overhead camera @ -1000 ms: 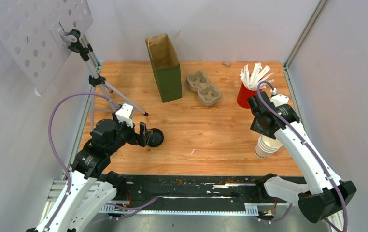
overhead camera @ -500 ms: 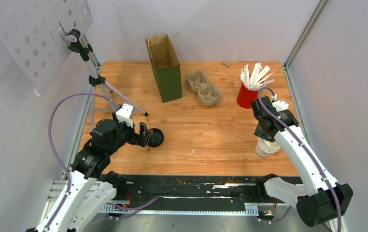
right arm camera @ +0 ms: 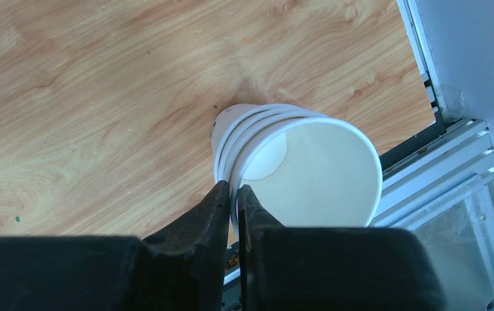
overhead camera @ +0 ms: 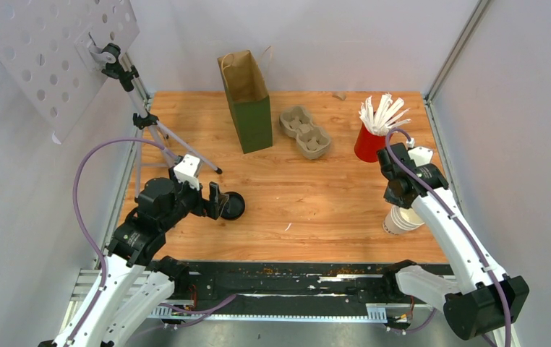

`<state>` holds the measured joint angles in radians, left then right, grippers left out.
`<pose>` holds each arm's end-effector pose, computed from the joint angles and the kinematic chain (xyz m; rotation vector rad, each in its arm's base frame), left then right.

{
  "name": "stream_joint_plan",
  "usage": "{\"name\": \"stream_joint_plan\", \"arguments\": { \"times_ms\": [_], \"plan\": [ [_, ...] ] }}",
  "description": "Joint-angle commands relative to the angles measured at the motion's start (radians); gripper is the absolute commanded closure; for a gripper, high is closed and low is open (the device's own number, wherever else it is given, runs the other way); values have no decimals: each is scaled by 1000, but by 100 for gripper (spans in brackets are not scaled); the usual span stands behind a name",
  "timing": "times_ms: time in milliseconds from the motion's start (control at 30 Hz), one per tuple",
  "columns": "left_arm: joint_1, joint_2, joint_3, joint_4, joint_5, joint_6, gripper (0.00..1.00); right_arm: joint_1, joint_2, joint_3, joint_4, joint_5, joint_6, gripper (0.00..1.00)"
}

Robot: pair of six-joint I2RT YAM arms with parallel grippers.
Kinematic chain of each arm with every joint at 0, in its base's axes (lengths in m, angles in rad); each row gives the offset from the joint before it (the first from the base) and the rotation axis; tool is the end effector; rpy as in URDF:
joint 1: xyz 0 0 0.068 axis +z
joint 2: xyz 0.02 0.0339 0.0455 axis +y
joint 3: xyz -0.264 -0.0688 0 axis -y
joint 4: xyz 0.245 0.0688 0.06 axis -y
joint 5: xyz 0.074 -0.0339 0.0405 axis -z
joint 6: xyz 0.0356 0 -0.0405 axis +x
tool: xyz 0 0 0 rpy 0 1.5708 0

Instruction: Pack the takeout coffee

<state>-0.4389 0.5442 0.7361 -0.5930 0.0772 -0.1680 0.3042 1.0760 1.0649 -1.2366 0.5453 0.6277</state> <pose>0.1111 -0.0552 0.3131 0.3208 1.9751 -0.4695 0.1710 0.0343 0.3041 0.5310 2.5250 -0.4552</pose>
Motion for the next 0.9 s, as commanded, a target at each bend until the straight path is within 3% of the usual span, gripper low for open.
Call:
{"name": "stream_joint_plan", "arguments": {
  "times_ms": [0, 100, 267, 867],
  "plan": [
    [-4, 0, 10, 37, 7, 21, 0, -7, -15, 54, 8, 49, -52, 89],
    [-2, 0, 9, 37, 14, 19, 0, -7, -9, 58, 5, 69, -62, 87],
    [-2, 0, 9, 37, 13, 19, 0, -7, -10, 59, 28, 64, -87, 100],
    [-4, -5, 8, 36, 4, 21, 0, -7, 52, 263, -100, 136, -146, 100]
  ]
}}
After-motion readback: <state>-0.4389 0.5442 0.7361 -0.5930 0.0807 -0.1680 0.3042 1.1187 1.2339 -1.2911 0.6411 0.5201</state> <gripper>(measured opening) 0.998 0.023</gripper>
